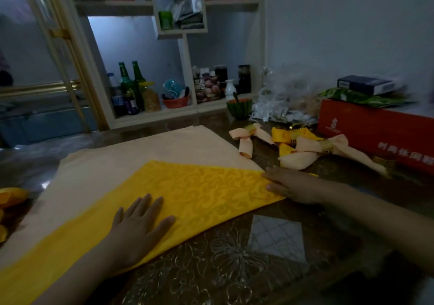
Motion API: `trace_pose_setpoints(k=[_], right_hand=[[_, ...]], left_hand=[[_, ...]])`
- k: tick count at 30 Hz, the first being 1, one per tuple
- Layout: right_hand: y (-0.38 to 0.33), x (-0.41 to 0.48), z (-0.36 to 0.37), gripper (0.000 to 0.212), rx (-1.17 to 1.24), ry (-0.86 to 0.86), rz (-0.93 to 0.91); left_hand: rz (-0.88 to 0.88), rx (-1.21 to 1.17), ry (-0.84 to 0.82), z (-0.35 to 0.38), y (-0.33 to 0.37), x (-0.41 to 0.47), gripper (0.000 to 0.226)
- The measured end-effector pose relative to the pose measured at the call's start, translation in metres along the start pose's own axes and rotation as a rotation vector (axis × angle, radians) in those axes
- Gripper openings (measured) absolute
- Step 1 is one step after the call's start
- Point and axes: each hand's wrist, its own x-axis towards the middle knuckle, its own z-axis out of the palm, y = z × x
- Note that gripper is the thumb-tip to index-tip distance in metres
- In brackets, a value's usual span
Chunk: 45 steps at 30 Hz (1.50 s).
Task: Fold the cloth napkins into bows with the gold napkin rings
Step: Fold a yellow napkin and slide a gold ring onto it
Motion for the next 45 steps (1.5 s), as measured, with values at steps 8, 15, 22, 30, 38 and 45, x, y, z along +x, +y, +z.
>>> trace_pose_setpoints(k=[8,15,22,30,38,45], right_hand=[[-0.065,-0.031,0.018,0.034,0.048,0.257,-0.198],[-0.099,-0.037,0.030,0.036,0.148,0.169,-0.298],[-0.046,-0.043,0.024,0.063,-0.110,-0.137,-0.274],[0.019,-0.048,-0.016,0.069,-0.201,-0.123,0.197],[-0.112,-0.010,0.015,0.047,0.104,0.297,-0.229],[-0.134,0.028,0.050,0.059,-0.158,0.038,-0.230]], left_hand=[[0.180,-0.048,0.069,-0.007,0.080,0.004,0.053],[0.073,0.045,-0.022,0.008,0.090,0.029,0.061],[0.041,-0.018,0.046,0.011,0.094,0.027,0.071],[0.031,-0.059,-0.038,0.002,0.097,0.023,0.095],[0.035,-0.093,0.157,-0.010,0.112,0.024,0.064],[-0.228,-0.093,0.044,0.015,-0.011,-0.061,0.061]])
